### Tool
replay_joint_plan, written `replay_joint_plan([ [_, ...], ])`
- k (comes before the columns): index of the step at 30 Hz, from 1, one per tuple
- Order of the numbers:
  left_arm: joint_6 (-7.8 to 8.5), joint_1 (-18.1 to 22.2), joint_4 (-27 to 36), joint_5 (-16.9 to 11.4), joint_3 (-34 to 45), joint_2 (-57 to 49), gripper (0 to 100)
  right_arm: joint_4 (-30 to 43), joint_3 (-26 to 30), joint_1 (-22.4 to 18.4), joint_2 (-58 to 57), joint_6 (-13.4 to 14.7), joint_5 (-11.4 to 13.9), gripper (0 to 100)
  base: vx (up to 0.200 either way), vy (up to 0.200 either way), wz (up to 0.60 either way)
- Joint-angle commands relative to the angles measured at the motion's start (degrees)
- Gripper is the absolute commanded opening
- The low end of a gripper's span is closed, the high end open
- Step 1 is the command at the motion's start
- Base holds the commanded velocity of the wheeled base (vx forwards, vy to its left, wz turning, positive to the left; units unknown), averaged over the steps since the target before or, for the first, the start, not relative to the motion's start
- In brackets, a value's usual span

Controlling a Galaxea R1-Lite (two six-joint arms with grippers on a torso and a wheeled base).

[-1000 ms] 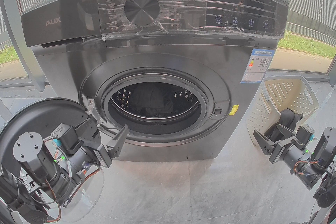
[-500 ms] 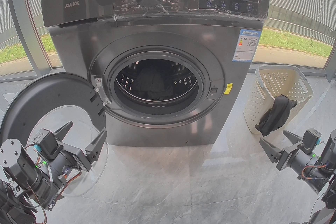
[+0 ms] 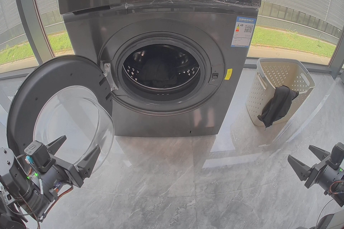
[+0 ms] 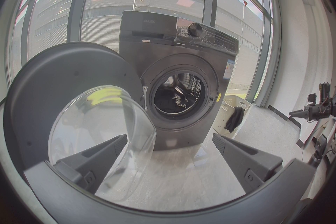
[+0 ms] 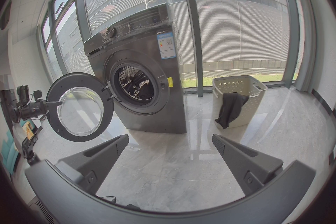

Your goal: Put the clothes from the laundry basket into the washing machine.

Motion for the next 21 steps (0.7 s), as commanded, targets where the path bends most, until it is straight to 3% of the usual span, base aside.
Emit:
replay_joint_plan([
  [1,-0.98,0.0,12.5,-0.1,0.9,-16.2,100,7.6,1.0,-5.2,-14.3,-1.6,-0.4,100,0.0,0.0,0.0],
  [3,-1.24,0.4,18.4,-0.2,1.0,-22.6,100,11.5,1.0,-7.2,-18.6,-2.3,-0.4,100,0.0,0.0,0.0],
  [9,-0.98,7.7,41.4,-0.5,1.0,-41.2,100,25.3,1.0,-13.1,-35.9,-3.7,0.7,100,0.0,0.0,0.0],
  [11,-0.8,9.8,47.1,-0.7,1.0,-48.4,100,30.1,1.0,-16.7,-42.6,-5.0,2.7,100,0.0,0.0,0.0],
  [13,-1.07,13.1,50.5,-1.6,1.0,-53.2,100,35.0,1.0,-20.7,-49.0,-6.0,7.1,100,0.0,0.0,0.0],
  [17,-0.54,17.6,57.1,-6.1,1.0,-62.5,100,44.1,0.8,-29.2,-58.5,-7.6,14.8,100,0.0,0.0,0.0],
  [18,-0.19,19.3,59.2,-7.5,1.0,-64.5,100,45.1,0.5,-29.6,-58.7,-8.0,15.8,100,0.0,0.0,0.0],
  [21,1.66,22.5,66.2,-11.8,1.0,-71.5,100,45.9,0.2,-28.9,-58.7,-8.1,15.2,100,0.0,0.0,0.0],
])
